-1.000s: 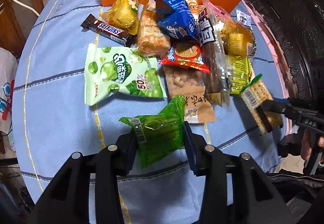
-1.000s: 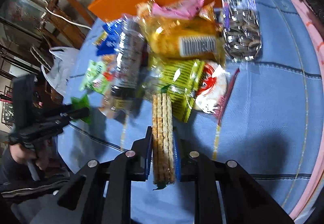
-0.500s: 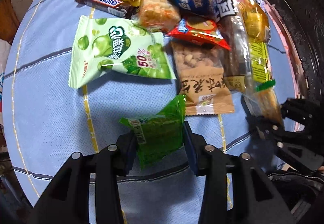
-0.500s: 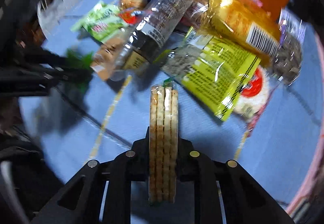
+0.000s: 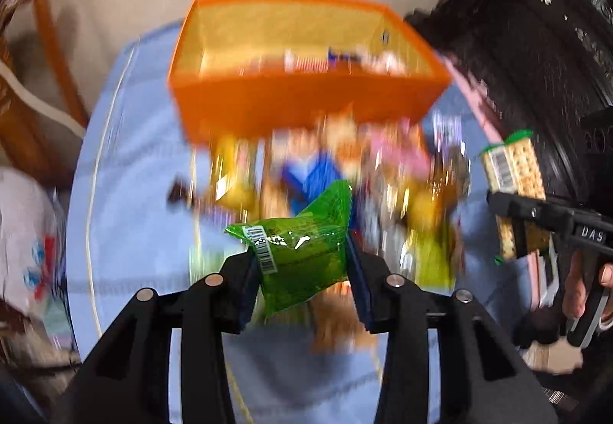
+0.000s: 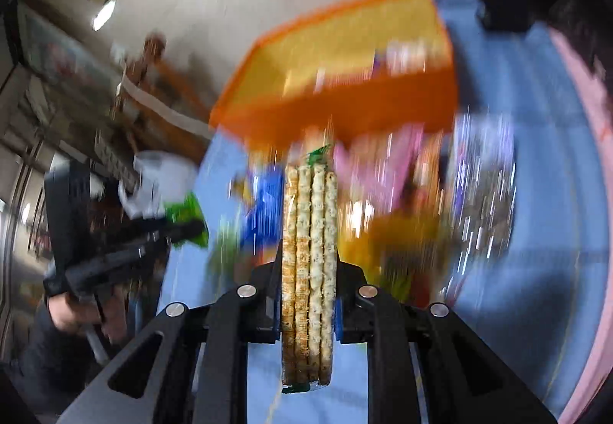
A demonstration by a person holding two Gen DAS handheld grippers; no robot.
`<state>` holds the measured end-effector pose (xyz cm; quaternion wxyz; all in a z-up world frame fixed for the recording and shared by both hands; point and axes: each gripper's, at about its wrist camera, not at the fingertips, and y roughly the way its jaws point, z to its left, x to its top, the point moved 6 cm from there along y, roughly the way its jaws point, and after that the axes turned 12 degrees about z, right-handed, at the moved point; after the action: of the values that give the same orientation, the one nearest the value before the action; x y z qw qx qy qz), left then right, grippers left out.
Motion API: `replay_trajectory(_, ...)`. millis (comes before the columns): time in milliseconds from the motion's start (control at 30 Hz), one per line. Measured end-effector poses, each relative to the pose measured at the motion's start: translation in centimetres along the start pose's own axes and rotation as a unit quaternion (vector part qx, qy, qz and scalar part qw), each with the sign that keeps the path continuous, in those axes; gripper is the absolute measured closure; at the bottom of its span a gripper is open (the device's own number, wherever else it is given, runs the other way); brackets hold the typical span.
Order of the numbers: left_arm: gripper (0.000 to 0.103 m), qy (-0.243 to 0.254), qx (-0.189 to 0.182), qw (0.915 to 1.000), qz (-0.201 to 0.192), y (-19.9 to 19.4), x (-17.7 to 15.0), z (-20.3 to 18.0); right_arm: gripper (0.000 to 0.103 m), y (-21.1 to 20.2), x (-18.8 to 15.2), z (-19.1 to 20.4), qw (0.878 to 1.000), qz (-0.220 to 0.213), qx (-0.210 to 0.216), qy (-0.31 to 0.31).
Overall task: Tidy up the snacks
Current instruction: 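Carry the green packet and crackers into the orange box and open both tools, then move both open tools back to the snack pile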
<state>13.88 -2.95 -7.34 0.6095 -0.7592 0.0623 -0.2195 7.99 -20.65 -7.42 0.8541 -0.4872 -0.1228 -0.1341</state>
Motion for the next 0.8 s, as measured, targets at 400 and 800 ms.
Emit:
replay_trajectory(400,0.062,-0.067,0.042,0.9969,0.006,4.5,17.4,0.8,0.085,4.3,18.3,-4.5,0.992,-0.064,-0.103,0.043)
replay_trajectory(800,0.013,-0.086,0.123,0.9886,0.006,5.8,15.3,2.4,0.028,4.0,14.5,-3.9,0.981,-0.104,-0.158,0.033)
